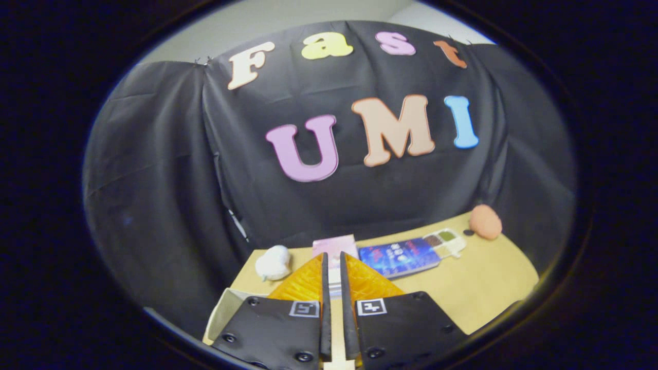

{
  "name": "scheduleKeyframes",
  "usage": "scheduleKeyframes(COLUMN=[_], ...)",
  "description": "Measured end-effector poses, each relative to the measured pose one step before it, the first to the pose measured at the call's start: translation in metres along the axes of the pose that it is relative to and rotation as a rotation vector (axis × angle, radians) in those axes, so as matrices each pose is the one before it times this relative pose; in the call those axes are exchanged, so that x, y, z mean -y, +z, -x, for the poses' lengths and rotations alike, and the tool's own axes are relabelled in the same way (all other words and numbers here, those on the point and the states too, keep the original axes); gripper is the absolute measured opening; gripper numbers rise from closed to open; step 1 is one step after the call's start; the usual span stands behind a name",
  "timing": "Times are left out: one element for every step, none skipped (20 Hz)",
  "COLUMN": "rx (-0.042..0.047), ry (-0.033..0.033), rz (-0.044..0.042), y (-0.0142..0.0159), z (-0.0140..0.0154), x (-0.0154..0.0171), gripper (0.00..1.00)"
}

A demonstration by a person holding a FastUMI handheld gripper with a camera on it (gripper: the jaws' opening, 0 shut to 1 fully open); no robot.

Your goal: Open the storage box then place both shoes into the box .Put the left shoe in first, then the right shoe, with the right side of both shoes facing outward in a uniform manner.

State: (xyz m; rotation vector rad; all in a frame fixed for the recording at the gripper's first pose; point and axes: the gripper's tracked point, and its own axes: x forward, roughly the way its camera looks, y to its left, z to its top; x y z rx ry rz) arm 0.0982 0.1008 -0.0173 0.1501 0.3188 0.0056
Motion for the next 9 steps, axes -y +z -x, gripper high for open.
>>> scheduleKeyframes(rx=[0.02687, 0.02245, 0.01795, 0.01604, 0.01923, 0.01378, 0.01306, 0.00743, 0.00526], ry=[-0.00944, -0.00179, -0.00325, -0.00457, -0.00709, -0.00686, -0.00627, -0.00097, -0.00035], rz=[0.01218, 0.00647, 0.00405, 0.00663, 0.01039, 0.01245, 0.01029, 0.01155, 0.00822], y=[0.01018, 0.01077, 0.00801, 0.00758, 0.00859, 0.00549, 0.00375, 0.00319, 0.00199], z=[0.00115, 0.00141, 0.00031, -0.00076, -0.00117, -0.00079, -0.00040, -0.00026, -0.00046], x=[0.00988, 0.00686, 0.00653, 0.00857, 0.00957, 0.00782, 0.00728, 0.00515, 0.00477], gripper=[0.13, 0.13, 0.13, 0.13, 0.13, 0.13, 0.13, 0.13, 0.13])
